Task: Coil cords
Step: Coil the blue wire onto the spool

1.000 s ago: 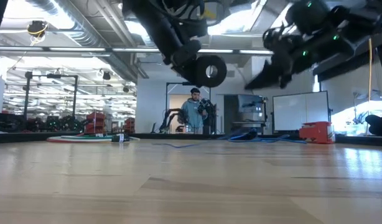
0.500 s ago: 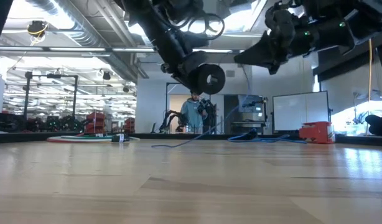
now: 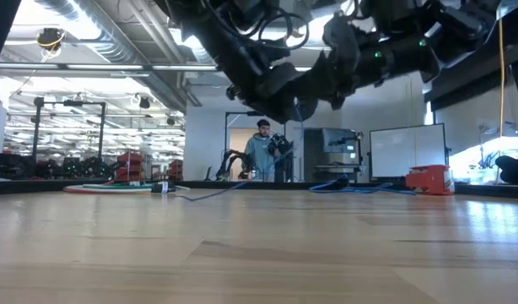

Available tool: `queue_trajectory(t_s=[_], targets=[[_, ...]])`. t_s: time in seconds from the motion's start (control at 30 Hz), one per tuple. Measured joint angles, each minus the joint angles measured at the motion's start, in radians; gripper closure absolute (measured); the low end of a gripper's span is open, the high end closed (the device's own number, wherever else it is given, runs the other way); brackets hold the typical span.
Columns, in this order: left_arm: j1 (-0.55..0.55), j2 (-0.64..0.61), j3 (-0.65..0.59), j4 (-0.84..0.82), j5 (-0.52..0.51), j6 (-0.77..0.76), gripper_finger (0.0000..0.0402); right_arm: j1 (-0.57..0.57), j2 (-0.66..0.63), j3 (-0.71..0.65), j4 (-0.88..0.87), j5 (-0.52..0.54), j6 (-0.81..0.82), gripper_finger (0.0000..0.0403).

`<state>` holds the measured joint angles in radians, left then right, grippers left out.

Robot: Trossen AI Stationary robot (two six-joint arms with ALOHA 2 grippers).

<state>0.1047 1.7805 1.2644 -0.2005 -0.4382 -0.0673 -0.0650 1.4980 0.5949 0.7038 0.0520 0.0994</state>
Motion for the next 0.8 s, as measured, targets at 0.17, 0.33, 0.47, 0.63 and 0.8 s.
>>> queue_trajectory(t_s=[0.17, 0.33, 0.47, 0.63, 0.8], targets=[[-0.012, -0.006, 0.0, 0.063, 0.049, -0.004, 0.04, 0.0, 0.037, 0.0, -0.005, 0.021, -0.001, 0.0402], [-0.026, -0.006, 0.0, 0.131, 0.06, 0.011, 0.04, 0.0, 0.04, 0.0, -0.032, 0.028, -0.016, 0.0402], [-0.037, -0.02, 0.0, 0.13, 0.057, 0.038, 0.04, 0.0, 0.038, 0.002, -0.106, 0.046, -0.03, 0.0402], [-0.065, -0.072, -0.001, 0.011, 0.042, 0.046, 0.04, 0.0, -0.006, 0.007, -0.261, 0.063, -0.061, 0.0398], [-0.086, -0.075, 0.0, -0.017, 0.034, 0.079, 0.04, 0.0, -0.076, 0.005, -0.352, 0.087, -0.082, 0.0395]])
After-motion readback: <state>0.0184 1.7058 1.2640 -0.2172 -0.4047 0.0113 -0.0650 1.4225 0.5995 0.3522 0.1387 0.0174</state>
